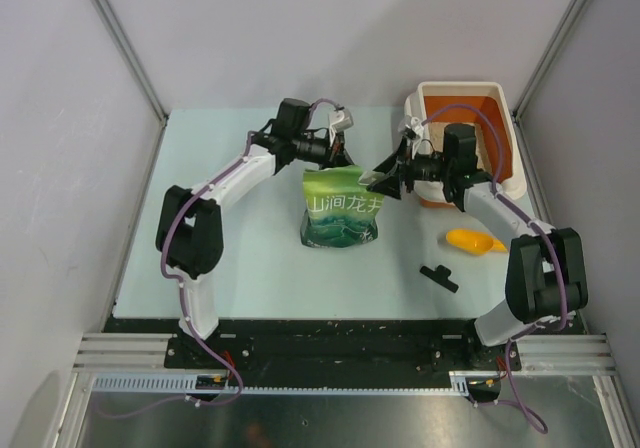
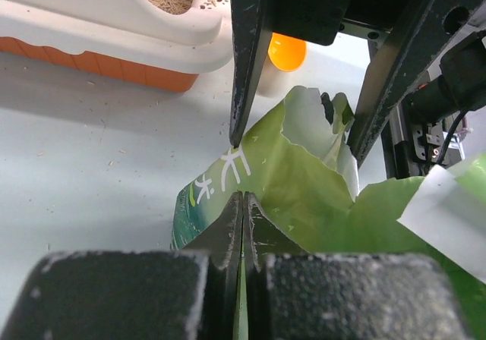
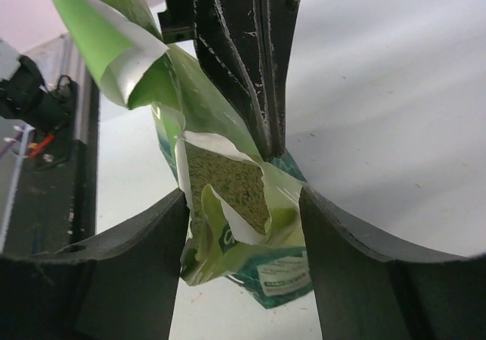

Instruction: Fill the litter box with clean litter

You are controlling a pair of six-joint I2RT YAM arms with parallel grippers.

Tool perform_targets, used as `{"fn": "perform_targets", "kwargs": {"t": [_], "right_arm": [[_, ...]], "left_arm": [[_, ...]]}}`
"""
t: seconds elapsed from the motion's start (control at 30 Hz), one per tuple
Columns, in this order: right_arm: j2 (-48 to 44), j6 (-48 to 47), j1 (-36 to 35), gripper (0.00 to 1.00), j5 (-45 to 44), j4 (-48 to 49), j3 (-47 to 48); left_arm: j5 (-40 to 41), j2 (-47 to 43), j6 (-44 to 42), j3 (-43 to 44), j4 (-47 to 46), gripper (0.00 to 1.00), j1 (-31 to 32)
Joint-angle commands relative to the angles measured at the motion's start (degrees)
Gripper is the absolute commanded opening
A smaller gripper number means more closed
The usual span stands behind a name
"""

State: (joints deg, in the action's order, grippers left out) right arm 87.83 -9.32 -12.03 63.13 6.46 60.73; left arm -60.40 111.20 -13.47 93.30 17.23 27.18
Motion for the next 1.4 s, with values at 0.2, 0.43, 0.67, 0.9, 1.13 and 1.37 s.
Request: {"fn": "perform_targets", "kwargs": {"t": [0.2,0.43,0.67,0.9,1.13,1.37], "right_arm": [[3.2,6.2,-1.9,0.62,7.7,8.0,-0.9],[4.8,14.1,-1.8,0.59,8.3,15.2,-2.3],[5.4,15.7,-1.5,0.54,8.8,15.6,-3.3],[6.3,21.4,-1.5,0.34,9.1,20.4,-3.3],[7.0,26.8,-2.1,0.33,10.4,22.7,-3.4],[8.0,35.1,-2.4,0.44,9.7,30.3,-4.9]], "left_arm": [[-0.2,-2.4,4.5,1.3,-0.5,0.00,-1.2],[1.3,-2.6,4.5,1.4,-0.5,0.00,-2.0],[2.5,-2.9,5.0,3.1,-0.5,0.00,-3.4],[12.3,-8.0,7.4,2.9,-0.4,0.40,-7.7],[14.5,-18.5,6.2,-6.3,3.1,0.64,-13.5],[10.7,-33.3,1.4,-22.7,6.7,0.78,-17.9]]}}
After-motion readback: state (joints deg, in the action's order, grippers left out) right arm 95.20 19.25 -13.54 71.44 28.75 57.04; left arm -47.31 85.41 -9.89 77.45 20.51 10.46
